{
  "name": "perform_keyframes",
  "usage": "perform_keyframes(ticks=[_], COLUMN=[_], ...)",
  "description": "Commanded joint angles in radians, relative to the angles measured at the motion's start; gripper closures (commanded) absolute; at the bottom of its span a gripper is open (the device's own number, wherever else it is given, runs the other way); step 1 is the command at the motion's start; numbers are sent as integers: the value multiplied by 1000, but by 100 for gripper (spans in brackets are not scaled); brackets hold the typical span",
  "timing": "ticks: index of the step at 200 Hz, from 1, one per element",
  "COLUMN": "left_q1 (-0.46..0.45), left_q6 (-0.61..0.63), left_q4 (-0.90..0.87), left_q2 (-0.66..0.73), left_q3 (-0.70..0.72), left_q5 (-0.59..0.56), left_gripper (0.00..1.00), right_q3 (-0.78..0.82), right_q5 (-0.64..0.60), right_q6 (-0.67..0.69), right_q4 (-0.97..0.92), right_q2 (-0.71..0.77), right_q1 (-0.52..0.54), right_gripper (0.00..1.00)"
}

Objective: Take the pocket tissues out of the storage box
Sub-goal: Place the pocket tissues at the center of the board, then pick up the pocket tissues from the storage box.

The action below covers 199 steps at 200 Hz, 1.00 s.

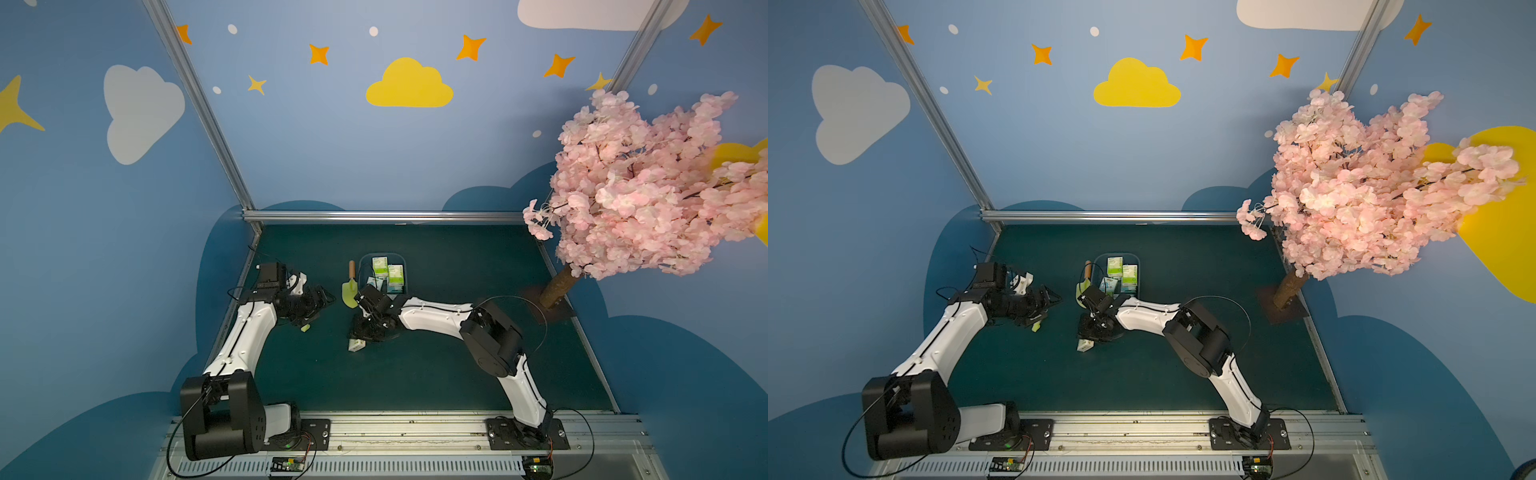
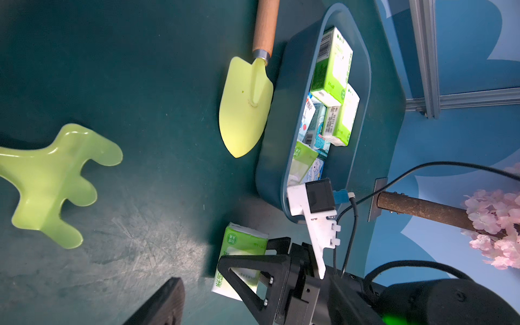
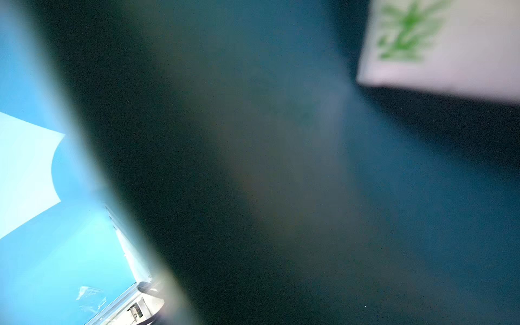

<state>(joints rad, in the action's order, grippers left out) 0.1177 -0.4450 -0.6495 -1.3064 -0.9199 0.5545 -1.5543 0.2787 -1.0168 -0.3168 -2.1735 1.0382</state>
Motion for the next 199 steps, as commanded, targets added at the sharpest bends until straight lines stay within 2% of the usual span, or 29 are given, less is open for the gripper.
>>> perform_keyframes(ticks=[1, 30, 72, 136, 157, 199], left_q1=[5, 5, 6, -7, -32, -95], left_q6=[19, 17, 15, 15, 25, 25], left_q4=[-2, 1, 1, 59, 53, 54], left_q2=[-5, -8, -21, -109, -167, -267], left_q3=[1, -3, -20, -30, -58, -129], left_q5=[18, 19, 30, 194, 243, 229], left_gripper=[18, 18, 17, 19, 21, 23], right_q3=[-6, 12, 31, 42, 16, -57], right_q5=[-45, -83, -121, -169, -186, -214], right_q6=[34, 50, 88, 152, 182, 250], right_q4=[-106, -153, -229, -383, -444, -495], right_q2=[50, 93, 162, 330, 376, 385], right_q1=[8, 7, 6, -1, -33, -118], right_gripper=[48, 39, 33, 32, 30, 24])
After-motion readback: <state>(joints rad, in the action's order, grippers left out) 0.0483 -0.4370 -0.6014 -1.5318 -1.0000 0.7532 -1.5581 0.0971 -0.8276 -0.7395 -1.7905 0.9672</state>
